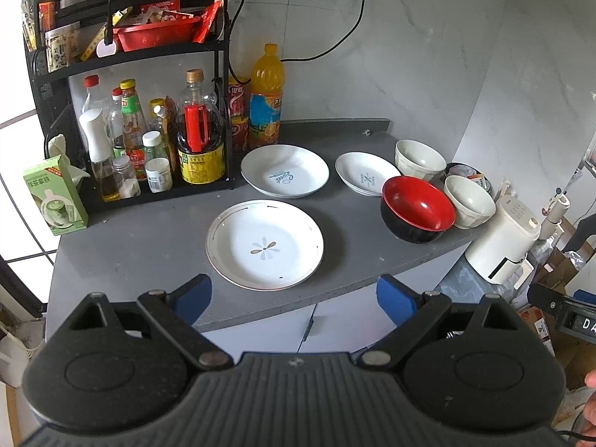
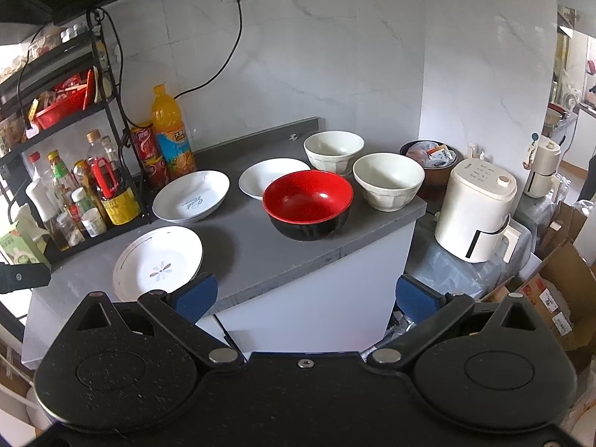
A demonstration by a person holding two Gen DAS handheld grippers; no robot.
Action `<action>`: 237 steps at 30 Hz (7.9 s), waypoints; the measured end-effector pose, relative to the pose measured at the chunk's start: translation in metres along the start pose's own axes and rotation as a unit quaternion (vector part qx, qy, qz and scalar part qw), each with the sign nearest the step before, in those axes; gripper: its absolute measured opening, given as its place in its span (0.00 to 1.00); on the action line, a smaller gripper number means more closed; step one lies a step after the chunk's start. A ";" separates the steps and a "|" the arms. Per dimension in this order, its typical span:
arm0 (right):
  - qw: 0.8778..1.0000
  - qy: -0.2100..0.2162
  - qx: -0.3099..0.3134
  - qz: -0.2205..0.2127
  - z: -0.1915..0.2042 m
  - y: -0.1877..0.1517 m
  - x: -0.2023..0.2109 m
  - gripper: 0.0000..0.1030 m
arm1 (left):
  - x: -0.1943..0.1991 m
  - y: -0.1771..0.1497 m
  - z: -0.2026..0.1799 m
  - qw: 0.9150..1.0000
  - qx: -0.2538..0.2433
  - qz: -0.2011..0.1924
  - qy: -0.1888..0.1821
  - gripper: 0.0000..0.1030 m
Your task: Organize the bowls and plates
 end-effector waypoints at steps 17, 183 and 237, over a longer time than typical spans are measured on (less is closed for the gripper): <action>1.000 0.019 -0.006 -0.006 -0.012 0.006 0.002 1.00 | 0.006 0.006 -0.020 1.000 -0.001 -0.005 0.004 0.92; 0.993 0.028 -0.099 0.052 -0.115 0.149 -0.283 0.15 | -0.363 0.161 -0.239 0.987 -0.001 0.111 -0.119 0.03; 0.986 0.065 0.002 0.154 -0.011 0.091 -0.310 0.16 | -0.371 0.105 -0.127 0.981 0.052 0.182 -0.042 0.04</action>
Point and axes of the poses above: each gripper's, at about its wrist camera, not at the fingertips, and x roughly against the way its jaws point, z to its left, y to its top, the point moved 7 cm from there along -x, roughly the way its jaws point, and after that the axes turned 6 degrees about -y, right-handed, at the moved point
